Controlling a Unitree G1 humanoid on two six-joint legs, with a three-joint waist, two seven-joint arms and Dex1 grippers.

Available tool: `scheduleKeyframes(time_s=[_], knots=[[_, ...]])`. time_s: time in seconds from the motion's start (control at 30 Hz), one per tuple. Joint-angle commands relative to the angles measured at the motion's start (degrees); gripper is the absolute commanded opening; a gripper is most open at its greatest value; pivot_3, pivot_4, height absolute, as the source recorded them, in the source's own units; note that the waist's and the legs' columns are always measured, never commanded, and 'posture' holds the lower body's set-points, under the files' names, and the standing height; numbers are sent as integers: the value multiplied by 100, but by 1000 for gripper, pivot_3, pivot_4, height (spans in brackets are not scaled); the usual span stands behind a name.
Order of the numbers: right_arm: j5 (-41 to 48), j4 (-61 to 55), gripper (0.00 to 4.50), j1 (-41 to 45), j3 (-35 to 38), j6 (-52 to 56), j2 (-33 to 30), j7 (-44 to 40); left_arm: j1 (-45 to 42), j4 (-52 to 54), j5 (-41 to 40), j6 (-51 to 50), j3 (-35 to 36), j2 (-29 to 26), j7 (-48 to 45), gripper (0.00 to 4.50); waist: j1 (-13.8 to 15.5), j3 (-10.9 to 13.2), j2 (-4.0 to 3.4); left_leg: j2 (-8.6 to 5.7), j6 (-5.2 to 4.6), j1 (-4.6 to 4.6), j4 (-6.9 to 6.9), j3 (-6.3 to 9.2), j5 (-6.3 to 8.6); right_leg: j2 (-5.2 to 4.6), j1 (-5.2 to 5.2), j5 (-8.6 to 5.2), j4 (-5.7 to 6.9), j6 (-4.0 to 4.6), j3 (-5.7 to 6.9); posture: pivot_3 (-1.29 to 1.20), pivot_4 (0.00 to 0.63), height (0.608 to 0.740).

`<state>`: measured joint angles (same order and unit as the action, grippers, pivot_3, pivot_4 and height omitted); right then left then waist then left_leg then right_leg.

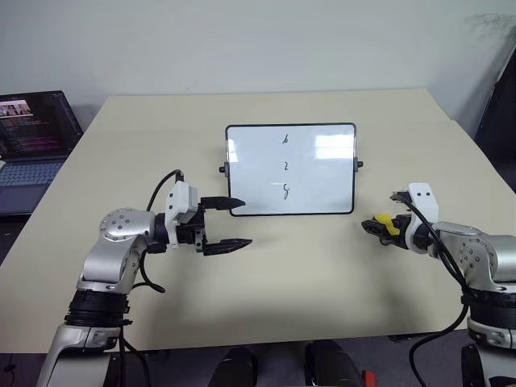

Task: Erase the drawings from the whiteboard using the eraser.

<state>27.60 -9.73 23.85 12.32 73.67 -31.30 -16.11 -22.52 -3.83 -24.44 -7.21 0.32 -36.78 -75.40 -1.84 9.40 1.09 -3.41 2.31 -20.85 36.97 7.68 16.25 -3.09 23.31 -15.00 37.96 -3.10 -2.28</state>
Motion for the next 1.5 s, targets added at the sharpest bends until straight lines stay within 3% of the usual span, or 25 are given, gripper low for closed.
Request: scheduleKeyframes(time_s=[0.03, 0.63, 0.73, 0.93, 1.0, 1.5], knots=[[-71, -26, 4432, 152, 167, -142, -35, 23, -24, 205, -86, 37, 114, -56, 38, 4500, -1, 0, 0, 0, 0, 0, 0, 0, 0, 0, 0, 0, 0, 0, 0, 0, 150, 740], [-239, 153, 4432, 92, 200, -280, -15, 60, -43, 215, -73, 46, 89, -57, 22, 4500, -1, 0, 0, 0, 0, 0, 0, 0, 0, 1, 0, 0, 0, 0, 0, 0, 150, 740], [-241, 173, 3900, 79, 217, -256, -14, 62, -34, 210, -66, 57, 99, -63, 28, 4500, -1, 0, 0, 0, 0, 0, 0, 0, 0, 1, 0, 0, 0, 0, 0, 0, 150, 740], [-234, 194, 1769, 85, 254, -192, 24, 81, -88, 152, -54, 70, 107, -64, 31, 4500, -1, 0, 0, 0, 0, 0, 0, 0, 0, 1, 0, 0, 0, 0, 0, 0, 150, 740], [-235, 203, 1333, 93, 268, -179, 34, 88, -114, 107, -46, 90, 118, -65, 29, 4500, 0, 0, 0, -1, 0, 0, 0, 0, 0, 1, 0, 0, -1, 0, 0, 0, 150, 740], [-526, 23, 1333, 332, -104, -899, -21, 59, -174, 195, -88, -2, 186, 106, 456, 4500, -12, 0, 0, 0, 0, 1, 0, -1, 0, 1, 0, 0, 0, 0, -1, 0, 150, 740]])
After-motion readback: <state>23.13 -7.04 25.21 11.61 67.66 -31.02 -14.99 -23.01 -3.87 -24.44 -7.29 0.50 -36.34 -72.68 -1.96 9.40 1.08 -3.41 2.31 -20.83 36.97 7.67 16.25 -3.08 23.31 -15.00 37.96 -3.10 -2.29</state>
